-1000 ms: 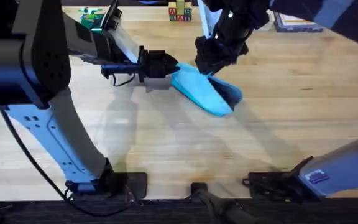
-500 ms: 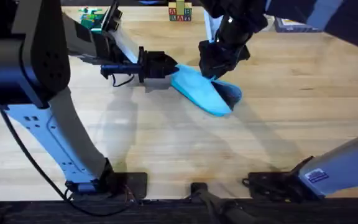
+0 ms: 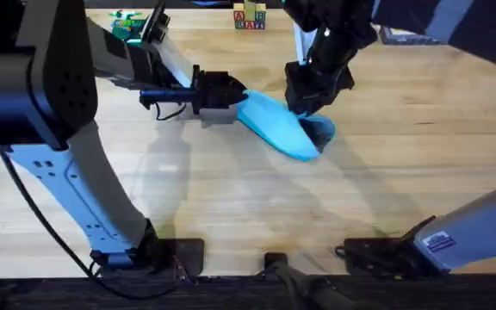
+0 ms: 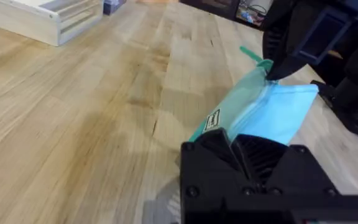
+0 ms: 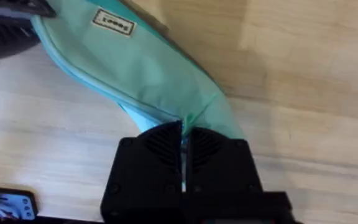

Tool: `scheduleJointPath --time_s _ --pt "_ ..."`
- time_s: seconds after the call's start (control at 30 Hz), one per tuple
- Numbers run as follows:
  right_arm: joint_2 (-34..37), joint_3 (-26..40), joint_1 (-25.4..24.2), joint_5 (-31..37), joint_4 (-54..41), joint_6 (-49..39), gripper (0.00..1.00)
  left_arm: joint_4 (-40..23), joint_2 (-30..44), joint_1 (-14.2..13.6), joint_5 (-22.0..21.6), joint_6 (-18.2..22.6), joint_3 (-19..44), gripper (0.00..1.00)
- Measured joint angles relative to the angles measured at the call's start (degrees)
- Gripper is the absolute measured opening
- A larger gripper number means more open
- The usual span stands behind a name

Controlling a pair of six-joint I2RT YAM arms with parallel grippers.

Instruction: Unzip the bag, pick up the pens from the table one at a time and place them inside, then zip the bag closed.

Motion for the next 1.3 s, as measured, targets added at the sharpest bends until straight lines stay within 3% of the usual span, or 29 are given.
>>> scheduleJointPath --time_s 0.7,0.8,1.07,1.2,1.3 --pt "-3.84 -1.42 -0.59 0.0 -0.55 1.6 0.035 -0.01 0.0 0.07 0.3 -1.27 -0.02 0.042" --pt "-11.86 -10.72 -0.59 -0.05 4.49 3.18 0.034 -0.22 -0.02 0.04 0.63 -1.33 -0.02 0.042" --pt "-21.63 -18.73 -2.4 -0.39 6.02 4.23 0.033 -0.63 -0.01 -0.68 0.9 -1.89 -0.36 0.042" --pt "-27.84 -27.4 -7.54 -1.51 7.07 4.46 0.033 -0.63 0.0 -0.83 0.74 -3.62 -0.52 0.042" --pt "-29.73 -29.87 -9.42 -2.46 7.72 4.46 0.033 -0.66 -0.01 -1.04 0.83 -3.95 -0.54 0.042"
